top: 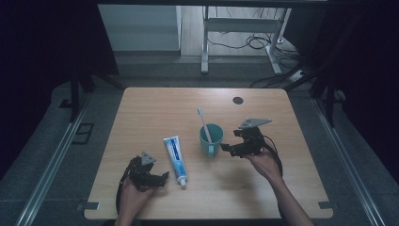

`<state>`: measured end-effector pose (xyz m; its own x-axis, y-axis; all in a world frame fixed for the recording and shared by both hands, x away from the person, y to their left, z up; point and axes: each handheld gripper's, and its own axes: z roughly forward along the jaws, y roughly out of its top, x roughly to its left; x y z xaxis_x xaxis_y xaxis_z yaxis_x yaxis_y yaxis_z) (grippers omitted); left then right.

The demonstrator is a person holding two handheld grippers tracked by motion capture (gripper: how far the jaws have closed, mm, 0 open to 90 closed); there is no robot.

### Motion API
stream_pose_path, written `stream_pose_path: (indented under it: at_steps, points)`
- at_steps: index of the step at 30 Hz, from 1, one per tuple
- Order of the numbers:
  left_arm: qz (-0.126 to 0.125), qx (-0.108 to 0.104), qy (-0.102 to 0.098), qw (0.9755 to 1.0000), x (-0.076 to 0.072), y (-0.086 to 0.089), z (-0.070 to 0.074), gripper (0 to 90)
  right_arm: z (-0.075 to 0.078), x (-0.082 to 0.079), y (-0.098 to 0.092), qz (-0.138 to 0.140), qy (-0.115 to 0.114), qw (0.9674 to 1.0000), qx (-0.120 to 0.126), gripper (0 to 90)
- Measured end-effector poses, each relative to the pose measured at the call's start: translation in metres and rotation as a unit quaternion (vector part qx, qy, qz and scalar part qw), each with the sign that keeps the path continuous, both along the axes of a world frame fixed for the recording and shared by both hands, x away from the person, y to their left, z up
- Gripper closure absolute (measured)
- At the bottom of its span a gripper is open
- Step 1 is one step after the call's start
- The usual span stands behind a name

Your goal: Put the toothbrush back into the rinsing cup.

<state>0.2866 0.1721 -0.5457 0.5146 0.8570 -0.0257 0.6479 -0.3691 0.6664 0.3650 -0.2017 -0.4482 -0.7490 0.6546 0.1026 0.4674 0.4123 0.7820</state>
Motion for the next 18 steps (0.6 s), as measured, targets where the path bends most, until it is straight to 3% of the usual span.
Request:
stream_pose_path:
  at_steps: [18]
  points:
    - [0.002,-0.002,0.001,1.0000,0.000,0.000,0.000,1.2,-0.012,-0.016,-0.028,-0.011,-0.008,0.9996,-0.025,9.9]
